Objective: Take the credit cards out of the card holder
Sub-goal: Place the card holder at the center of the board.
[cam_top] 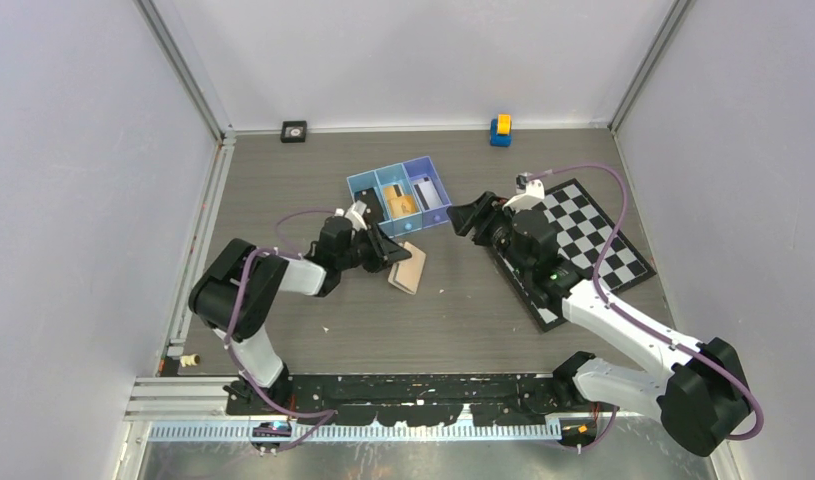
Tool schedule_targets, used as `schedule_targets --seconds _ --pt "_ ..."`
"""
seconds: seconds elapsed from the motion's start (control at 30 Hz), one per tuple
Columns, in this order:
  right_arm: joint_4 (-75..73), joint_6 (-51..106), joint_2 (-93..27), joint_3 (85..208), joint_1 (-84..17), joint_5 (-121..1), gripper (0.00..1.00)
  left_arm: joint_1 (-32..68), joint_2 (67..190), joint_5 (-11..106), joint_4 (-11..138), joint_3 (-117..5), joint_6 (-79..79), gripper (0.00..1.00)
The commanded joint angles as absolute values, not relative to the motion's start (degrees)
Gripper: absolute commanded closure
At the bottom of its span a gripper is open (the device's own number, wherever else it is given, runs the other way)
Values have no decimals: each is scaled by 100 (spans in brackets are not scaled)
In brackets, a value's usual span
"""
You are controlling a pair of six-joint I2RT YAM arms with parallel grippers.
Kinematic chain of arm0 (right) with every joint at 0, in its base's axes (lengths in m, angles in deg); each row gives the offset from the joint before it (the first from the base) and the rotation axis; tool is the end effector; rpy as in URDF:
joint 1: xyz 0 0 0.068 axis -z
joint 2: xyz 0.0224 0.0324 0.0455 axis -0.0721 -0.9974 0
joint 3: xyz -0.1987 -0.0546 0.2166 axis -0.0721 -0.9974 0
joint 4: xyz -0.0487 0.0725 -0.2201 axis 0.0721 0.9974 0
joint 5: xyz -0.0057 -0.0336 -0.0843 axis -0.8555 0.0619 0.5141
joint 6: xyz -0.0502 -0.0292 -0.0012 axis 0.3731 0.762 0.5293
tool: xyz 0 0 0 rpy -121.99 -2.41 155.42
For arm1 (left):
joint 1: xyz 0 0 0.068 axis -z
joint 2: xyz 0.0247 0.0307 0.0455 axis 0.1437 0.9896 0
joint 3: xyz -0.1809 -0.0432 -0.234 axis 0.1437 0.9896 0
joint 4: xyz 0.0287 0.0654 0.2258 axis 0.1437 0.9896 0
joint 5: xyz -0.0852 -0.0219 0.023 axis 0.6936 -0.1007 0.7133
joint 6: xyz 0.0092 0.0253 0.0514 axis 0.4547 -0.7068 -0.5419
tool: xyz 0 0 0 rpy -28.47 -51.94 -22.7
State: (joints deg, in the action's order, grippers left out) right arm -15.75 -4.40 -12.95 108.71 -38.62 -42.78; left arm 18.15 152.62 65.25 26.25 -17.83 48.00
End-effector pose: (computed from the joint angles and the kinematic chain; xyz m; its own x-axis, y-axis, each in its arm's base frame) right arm 0.1827 0.1175 0.3179 -0.3749 0.4939 -0.7845 -0.2504 0.7609 0.5986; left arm 0.2725 -0.1555 0.1802 -0.8448 -0.4455 -0.2963 0.0500 0.4856 -0.8728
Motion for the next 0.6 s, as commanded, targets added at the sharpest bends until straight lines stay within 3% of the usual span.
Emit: schedule_targets --seconds 0.0,0.23,0.4,0.57 --pt "-1536 -290 -1245 11016 -3858 -4061 31 1828 14800 6245 3570 -2332 4312 56" --pt "-1056 -70 -1068 11170 -3854 -3391 30 1803 13229 4524 5801 -2553 3235 23" --pt "-1189 896 -1019 10971 -3858 -2210 21 1749 12213 3159 6357 -2340 2759 1" --pt "-2193 1786 -876 10272 -3824 -1982 11 1744 11587 2295 6319 -2146 1945 0"
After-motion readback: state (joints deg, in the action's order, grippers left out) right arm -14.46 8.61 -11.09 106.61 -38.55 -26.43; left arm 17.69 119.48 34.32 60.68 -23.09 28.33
